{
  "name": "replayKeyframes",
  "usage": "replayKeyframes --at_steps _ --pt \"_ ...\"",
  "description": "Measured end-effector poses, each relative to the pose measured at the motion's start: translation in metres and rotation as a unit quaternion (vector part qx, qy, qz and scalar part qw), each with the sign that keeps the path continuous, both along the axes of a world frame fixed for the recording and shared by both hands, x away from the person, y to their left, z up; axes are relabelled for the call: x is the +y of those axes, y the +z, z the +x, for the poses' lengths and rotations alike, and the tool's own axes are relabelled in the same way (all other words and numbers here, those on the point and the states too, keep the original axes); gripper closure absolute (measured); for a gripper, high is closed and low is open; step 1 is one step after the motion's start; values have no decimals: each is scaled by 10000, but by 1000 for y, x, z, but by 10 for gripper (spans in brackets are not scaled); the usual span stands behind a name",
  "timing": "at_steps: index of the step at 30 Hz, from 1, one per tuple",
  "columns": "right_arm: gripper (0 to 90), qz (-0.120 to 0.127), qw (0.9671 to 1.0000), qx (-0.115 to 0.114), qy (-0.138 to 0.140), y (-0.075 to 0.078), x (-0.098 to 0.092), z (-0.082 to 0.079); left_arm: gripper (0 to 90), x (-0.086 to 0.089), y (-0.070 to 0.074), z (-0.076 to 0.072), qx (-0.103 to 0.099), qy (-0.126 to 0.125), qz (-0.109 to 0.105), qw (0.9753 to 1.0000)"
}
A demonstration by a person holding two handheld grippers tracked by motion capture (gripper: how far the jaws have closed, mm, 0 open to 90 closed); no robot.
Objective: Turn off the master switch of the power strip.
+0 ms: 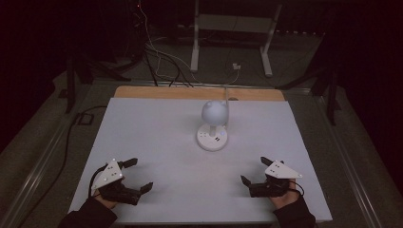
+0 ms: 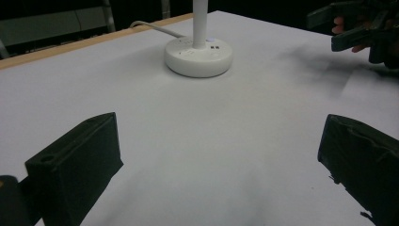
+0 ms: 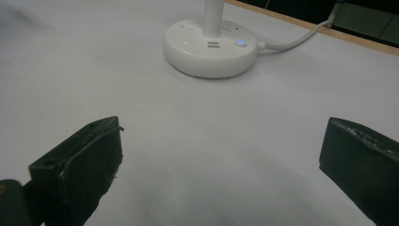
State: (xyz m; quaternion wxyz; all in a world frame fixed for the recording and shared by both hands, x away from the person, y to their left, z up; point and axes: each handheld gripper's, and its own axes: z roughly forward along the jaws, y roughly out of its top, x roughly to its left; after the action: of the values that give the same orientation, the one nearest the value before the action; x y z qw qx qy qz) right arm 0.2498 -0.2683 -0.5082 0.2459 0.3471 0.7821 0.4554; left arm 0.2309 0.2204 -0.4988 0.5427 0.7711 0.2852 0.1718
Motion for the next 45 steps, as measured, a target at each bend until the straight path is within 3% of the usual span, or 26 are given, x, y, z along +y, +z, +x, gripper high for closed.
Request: replayKeyframes --at_steps 2,10,18,27,45 --pt "0 21 10000 -55 -16 1 1 -1 4 0 0 0 9 -17 -3 10000" --pt "0 106 9997 164 -111 2 1 -1 4 -1 0 -1 -9 -58 22 10000" --pt "0 6 9993 291 -252 4 -1 0 4 -1 0 -2 -21 -76 20 10000" --pt "0 4 9987 75 -510 13 0 -1 4 -2 0 -2 -41 -83 44 9999" --pt "0 190 9977 156 -637 38 0 6 4 -2 1 -2 -38 -62 46 10000"
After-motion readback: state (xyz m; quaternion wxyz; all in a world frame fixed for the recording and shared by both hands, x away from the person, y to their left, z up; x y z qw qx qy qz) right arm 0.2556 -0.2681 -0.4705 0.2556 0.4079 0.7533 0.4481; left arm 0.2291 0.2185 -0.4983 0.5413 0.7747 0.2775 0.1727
